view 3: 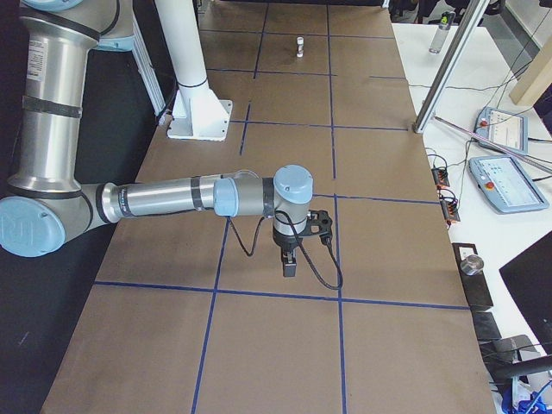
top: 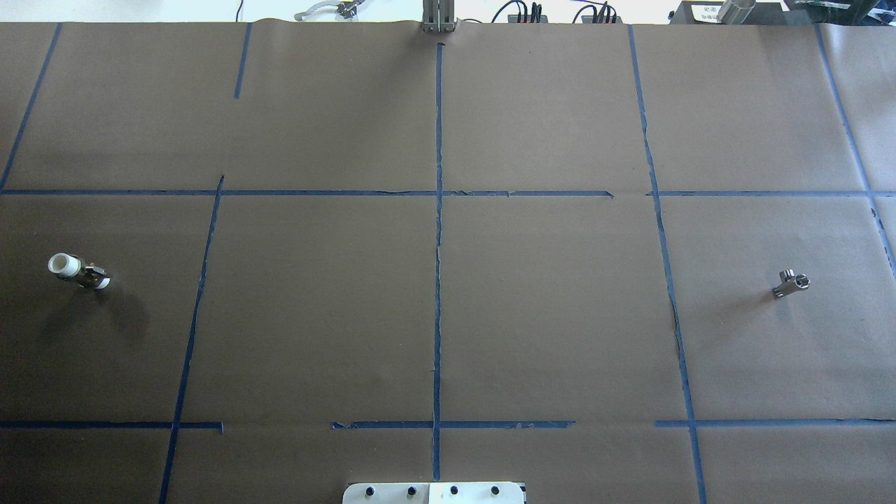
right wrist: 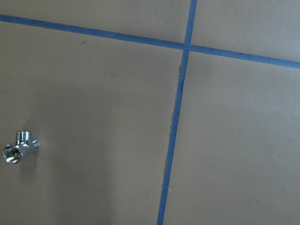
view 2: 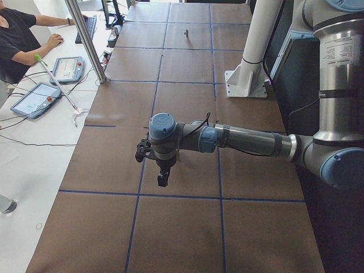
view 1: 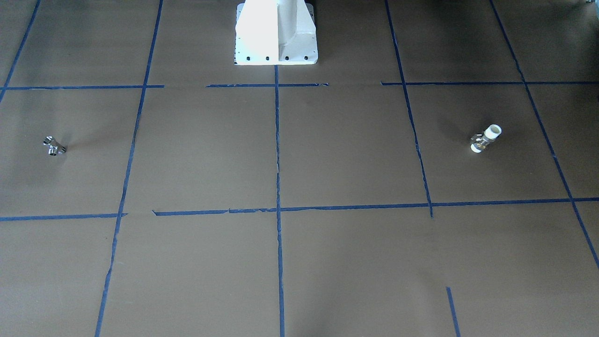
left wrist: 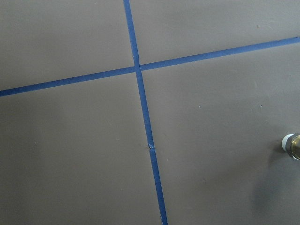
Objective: Assemble PPR valve and pipe with both arms
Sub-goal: 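Lower the left gripper onto the white PPR pipe fitting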
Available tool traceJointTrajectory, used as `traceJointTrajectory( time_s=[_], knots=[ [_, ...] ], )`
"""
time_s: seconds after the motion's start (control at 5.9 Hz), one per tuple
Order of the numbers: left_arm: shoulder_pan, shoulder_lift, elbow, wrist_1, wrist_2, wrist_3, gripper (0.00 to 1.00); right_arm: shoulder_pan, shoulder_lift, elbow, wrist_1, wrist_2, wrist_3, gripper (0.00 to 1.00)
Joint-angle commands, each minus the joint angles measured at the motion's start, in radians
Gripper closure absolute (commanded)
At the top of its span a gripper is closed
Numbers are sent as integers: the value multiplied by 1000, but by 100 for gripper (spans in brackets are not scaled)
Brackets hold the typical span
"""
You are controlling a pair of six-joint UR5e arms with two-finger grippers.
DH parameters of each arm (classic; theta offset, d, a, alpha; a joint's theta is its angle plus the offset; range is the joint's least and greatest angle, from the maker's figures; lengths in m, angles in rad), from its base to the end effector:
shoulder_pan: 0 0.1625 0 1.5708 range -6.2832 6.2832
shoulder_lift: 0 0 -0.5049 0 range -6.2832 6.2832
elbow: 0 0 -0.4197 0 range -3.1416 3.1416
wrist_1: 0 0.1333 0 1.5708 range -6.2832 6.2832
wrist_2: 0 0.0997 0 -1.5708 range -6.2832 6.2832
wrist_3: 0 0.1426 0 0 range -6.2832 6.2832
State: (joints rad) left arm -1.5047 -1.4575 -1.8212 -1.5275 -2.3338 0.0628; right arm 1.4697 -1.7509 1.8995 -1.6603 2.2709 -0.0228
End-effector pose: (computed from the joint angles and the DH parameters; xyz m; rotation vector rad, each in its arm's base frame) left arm -0.0038 -0.4689 0.7001 0.0880 0.7634 0.1583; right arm -0.0022 -0.4326 0.7001 0.0292 -0.7022 -0.1395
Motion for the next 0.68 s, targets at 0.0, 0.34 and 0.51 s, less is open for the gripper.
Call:
traceJointTrajectory(
  time_s=[0.0,0.34,0.51],
  knots=[
    [15,29,-12,-69,-4,11,0,-29,-1,1,5,28,-2,0],
    [15,81,-21,-92,-4,9,0,-52,-6,-11,103,50,1,0],
    [20,80,-26,-95,-6,6,0,-75,-6,-11,131,50,1,0]
  ],
)
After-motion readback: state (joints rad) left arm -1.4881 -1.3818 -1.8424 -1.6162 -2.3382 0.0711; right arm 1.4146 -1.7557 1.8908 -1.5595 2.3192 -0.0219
